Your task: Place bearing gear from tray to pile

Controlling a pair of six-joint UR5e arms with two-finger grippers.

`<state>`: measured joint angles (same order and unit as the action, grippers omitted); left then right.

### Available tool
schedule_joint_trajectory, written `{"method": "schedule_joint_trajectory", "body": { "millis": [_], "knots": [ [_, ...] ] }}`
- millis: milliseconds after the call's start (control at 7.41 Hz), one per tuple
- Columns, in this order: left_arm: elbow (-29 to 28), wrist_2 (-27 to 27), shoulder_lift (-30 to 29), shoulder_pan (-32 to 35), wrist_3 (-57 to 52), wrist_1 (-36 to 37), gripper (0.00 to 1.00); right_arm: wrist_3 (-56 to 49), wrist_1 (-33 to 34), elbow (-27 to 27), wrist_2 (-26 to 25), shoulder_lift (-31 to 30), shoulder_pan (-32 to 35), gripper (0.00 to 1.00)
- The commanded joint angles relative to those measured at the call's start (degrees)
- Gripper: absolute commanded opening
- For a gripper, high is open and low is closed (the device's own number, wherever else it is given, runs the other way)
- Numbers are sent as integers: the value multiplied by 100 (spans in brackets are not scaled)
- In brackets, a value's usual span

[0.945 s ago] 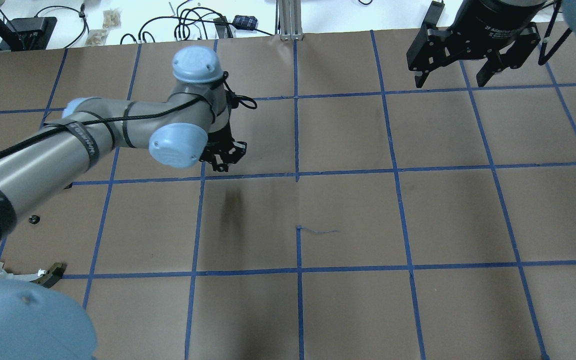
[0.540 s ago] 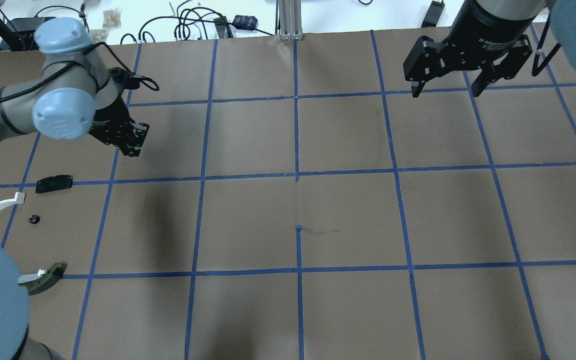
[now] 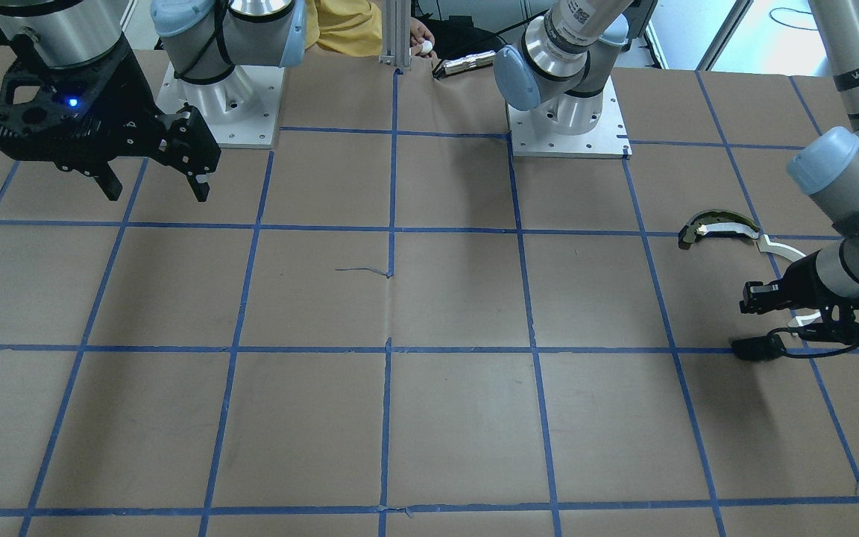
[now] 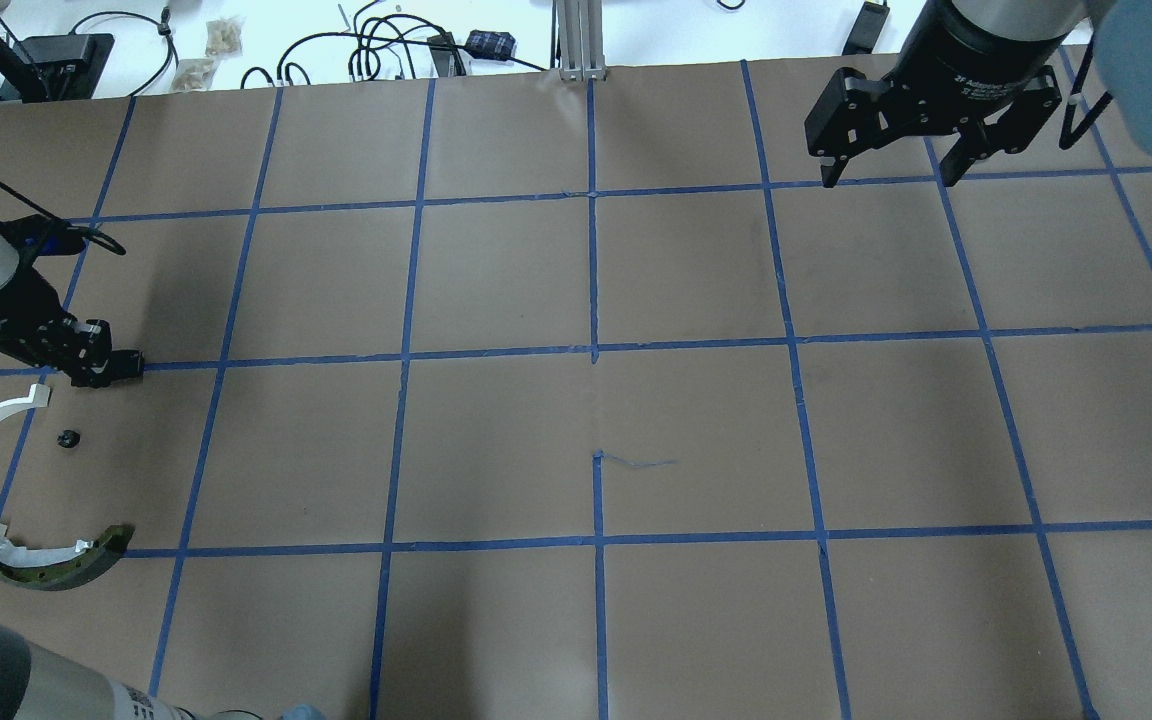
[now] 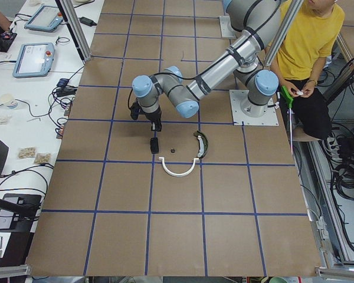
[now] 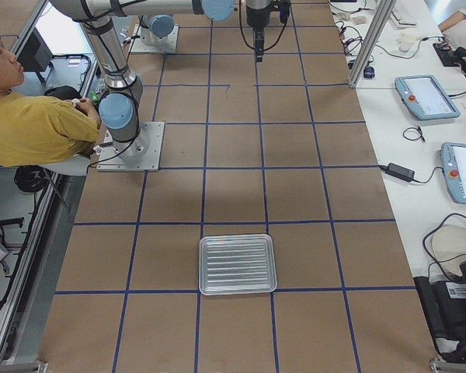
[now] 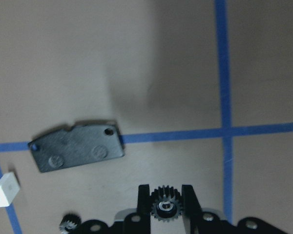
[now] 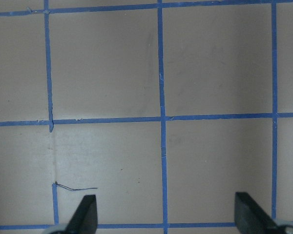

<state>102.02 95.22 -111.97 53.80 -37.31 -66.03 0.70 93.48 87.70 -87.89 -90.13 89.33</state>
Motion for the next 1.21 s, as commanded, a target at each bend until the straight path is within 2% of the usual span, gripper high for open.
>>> {"method": "schedule_joint_trajectory", "body": {
  "millis": [0,540,675,810,945,1080],
  "knots": [
    [125,14,-114,-422,-311,20,0,0,3,1,0,-13,6,100],
    [116,234,-255,-441,-285,37,0,-9,3,36,-17,-22,6,100],
    [125,234,-255,-441,-294,28,4,-9,3,36,-17,-22,-3,100],
    [125,234,-255,-424,-242,28,39,-26,3,36,-17,-14,6,100],
    [133,225,-255,-406,-259,20,78,-26,3,36,-17,-22,6,100],
    [125,216,-238,-406,-250,20,93,-26,3,45,-17,-14,-3,100]
  ]
}}
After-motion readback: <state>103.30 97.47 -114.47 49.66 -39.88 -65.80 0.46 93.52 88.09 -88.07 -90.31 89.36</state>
